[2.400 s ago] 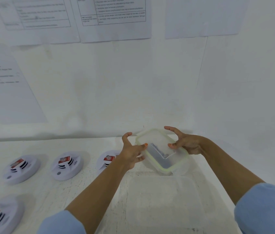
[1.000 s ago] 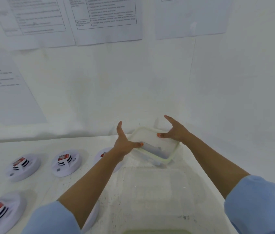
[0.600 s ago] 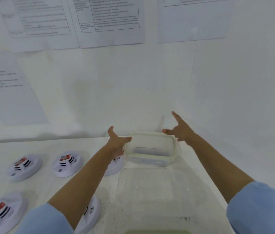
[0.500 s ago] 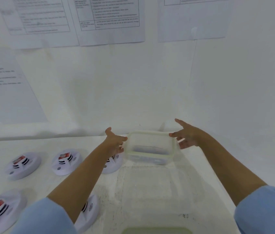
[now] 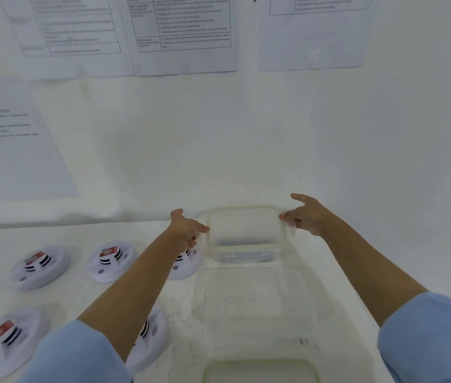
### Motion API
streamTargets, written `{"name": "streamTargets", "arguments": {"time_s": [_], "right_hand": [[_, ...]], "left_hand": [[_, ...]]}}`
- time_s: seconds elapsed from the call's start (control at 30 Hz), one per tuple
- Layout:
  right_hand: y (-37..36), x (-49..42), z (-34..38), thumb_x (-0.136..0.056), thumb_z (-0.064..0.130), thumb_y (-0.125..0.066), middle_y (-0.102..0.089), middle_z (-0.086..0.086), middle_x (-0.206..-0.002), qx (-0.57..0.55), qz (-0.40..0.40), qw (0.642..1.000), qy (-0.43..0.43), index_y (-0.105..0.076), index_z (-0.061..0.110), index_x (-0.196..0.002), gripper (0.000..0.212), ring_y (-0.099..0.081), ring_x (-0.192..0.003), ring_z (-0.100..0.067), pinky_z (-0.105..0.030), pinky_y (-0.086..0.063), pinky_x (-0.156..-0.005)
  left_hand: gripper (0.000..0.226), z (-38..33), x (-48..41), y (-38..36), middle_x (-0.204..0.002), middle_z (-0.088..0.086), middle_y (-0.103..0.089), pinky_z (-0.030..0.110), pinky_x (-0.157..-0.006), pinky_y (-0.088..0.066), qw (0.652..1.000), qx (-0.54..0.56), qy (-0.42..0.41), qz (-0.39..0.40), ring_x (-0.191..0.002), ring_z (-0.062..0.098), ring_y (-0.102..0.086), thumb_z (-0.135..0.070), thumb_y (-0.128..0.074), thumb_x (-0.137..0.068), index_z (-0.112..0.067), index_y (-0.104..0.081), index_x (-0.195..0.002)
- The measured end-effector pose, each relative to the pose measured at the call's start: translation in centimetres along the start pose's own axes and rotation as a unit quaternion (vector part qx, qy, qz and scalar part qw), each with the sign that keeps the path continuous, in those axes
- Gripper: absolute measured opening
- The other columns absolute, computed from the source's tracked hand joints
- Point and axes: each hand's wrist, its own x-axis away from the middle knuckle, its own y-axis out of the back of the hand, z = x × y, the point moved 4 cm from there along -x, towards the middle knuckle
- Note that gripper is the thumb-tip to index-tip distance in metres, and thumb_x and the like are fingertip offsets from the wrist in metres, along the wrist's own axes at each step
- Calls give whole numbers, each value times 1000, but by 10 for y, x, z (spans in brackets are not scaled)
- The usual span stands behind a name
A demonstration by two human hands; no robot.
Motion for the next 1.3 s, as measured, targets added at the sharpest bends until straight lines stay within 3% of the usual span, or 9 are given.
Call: {"name": "streamTargets", "arguments": {"time_s": [0.17,0.37,0.53,0.63,0.73,0.83,1.0,1.13,1.3], "right_hand": [[5,19,22,-76,-23,-53,-62,-15,-74,-32,19,999,37,-36,4,-137,69,-53,-67,-22,-28,-45,-65],[12,50,24,-76,-22,-54,-58,-9,-80,-20,41,995,87,-45,5,-130,62,-60,-65,-18,-28,-47,-68],[14,61,2,-76,-22,-55,-58,-11,-86,-57,28,990,124,-43,3,-133,63,-58,-79,-18,-28,-47,-80],[17,69,1,-76,-21,-57,-59,-9,-86,-51,33,989,138,-44,6,-132,63,-60,-77,-17,-25,-52,-76],[19,82,-1,-73,-24,-57,-65,-5,-75,-13,34,986,164,-46,4,-129,64,-64,-62,-10,-20,-55,-64],[21,99,-9,-71,-27,-56,-63,-8,-76,19,31,980,196,-47,4,-128,65,-62,-58,-7,-19,-54,-65],[25,120,-14,-69,-23,-62,-67,7,-64,39,31,972,229,-50,10,-127,68,-61,-62,-7,-15,-51,-69],[26,143,-10,-70,-20,-64,-69,8,-66,32,24,960,276,-49,11,-128,67,-62,-69,-5,-15,-51,-75],[23,185,-11,-71,-21,-63,-70,7,-71,45,16,946,320,-53,20,-121,65,-62,-73,-7,-21,-53,-78]], "left_hand": [[82,-27,21,10,-82,11,-58,29,-62,-43,996,69,-27,39,-65,18,-50,21,-55,-77,-19,-23,-142],[68,-29,45,16,-81,7,-58,38,-81,-45,994,-15,-80,76,-72,19,-56,21,-54,-77,-12,-37,-133],[56,-6,62,14,-72,6,-52,31,-67,-44,987,-34,-138,71,-67,19,-56,23,-54,-76,-5,-46,-123],[55,1,70,16,-72,5,-49,30,-61,-43,981,-56,-177,61,-65,18,-52,24,-58,-72,-4,-50,-119],[49,5,82,18,-72,4,-51,27,-56,-43,968,-110,-220,54,-63,18,-52,23,-60,-71,-9,-53,-107],[45,13,92,21,-71,2,-53,20,-51,-45,950,-153,-272,31,-64,16,-52,20,-61,-71,-12,-56,-102],[41,21,111,23,-69,-1,-56,14,-60,-45,922,-191,-336,-1,-60,6,-54,15,-64,-71,-16,-60,-98],[48,19,131,29,-68,-3,-58,22,-61,-44,903,-165,-397,-7,-57,-5,-56,15,-66,-70,-28,-58,-89],[43,23,163,39,-69,-2,-59,20,-68,-47,873,-153,-463,-2,-64,-3,-57,14,-67,-72,-16,-56,-101]]}}
